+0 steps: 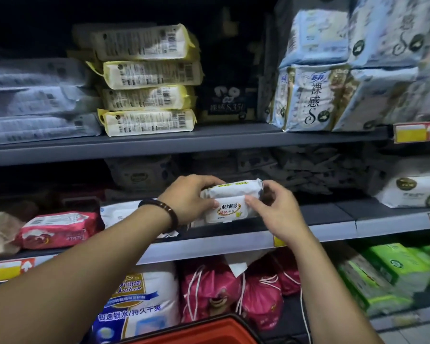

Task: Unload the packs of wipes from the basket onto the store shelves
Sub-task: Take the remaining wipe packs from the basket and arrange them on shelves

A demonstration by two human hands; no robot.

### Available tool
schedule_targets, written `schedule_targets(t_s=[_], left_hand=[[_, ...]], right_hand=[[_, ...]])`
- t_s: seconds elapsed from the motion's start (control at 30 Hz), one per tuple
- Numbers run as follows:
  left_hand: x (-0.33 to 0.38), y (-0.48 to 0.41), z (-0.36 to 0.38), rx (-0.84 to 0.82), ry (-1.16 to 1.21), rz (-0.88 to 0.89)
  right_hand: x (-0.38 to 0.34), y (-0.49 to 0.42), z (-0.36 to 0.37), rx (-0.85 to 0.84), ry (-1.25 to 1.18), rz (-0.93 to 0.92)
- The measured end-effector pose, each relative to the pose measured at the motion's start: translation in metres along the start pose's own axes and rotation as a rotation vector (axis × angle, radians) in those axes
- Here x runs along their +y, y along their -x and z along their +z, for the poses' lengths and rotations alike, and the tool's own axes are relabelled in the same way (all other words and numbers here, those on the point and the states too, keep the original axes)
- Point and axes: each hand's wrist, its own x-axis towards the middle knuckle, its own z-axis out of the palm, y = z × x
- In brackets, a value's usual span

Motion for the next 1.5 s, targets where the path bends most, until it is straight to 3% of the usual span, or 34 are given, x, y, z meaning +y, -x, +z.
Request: schedule_targets(t_s=[0.13,0.27,0.57,0.67,0.77,0.83,0.9,0.97,1.07,1.17,1.23,1.3,1.33,1.4,1.5], left_hand=[[0.009,-0.012,0.021,0.018,-0.376,-0.023],[0.012,-0.017,0.034,0.014,-0.420,-0.018],[0.016,-0.009,0.040,0.030,-0.602,-0.042],[0.010,0.012,0.035,0.170,-0.572,0.018],[-0.005,0.050,0.028,0.197,-0.508,0.105],[-0.019,0.086,0.021,0.134,-0.470,0.141],[-0.036,0.124,0.015,-0.030,-0.444,0.171],[-0.053,0.160,0.017,-0.241,-0.394,0.149],[-0.080,0.209,0.037,-0.506,-0.295,0.043],[-0.098,0.242,0.064,-0.681,-0.229,-0.047],[-0.106,0.252,0.080,-0.960,-0.325,-0.070],[-0.110,0.253,0.086,-1.247,-0.390,-0.096],[-0.114,0.251,0.085,-1.294,-0.368,-0.112],[-0.122,0.245,0.078,-1.230,-0.329,-0.125],[-0.136,0.235,0.069,-1.061,-0.331,-0.159]], right_hand=[[0.014,0.003,0.014,0.014,0.154,0.103],[0.020,-0.004,0.018,0.055,0.180,0.190],[0.008,0.007,0.018,0.065,0.342,0.173],[-0.001,0.019,0.019,0.133,0.377,0.169],[-0.015,0.038,0.024,0.128,0.404,0.158],[-0.025,0.056,0.028,0.164,0.369,0.176],[-0.030,0.077,0.035,0.161,0.388,0.169],[-0.031,0.097,0.049,-0.020,0.442,0.165],[-0.023,0.129,0.084,-0.511,0.497,0.173],[0.006,0.174,0.136,-1.078,0.554,0.353],[0.034,0.209,0.174,-1.307,0.646,0.470],[0.057,0.242,0.206,-1.400,0.781,0.435],[0.067,0.256,0.219,-1.406,0.832,0.390],[0.086,0.283,0.246,-1.348,0.855,0.334],[0.109,0.319,0.281,-1.233,0.685,0.389]])
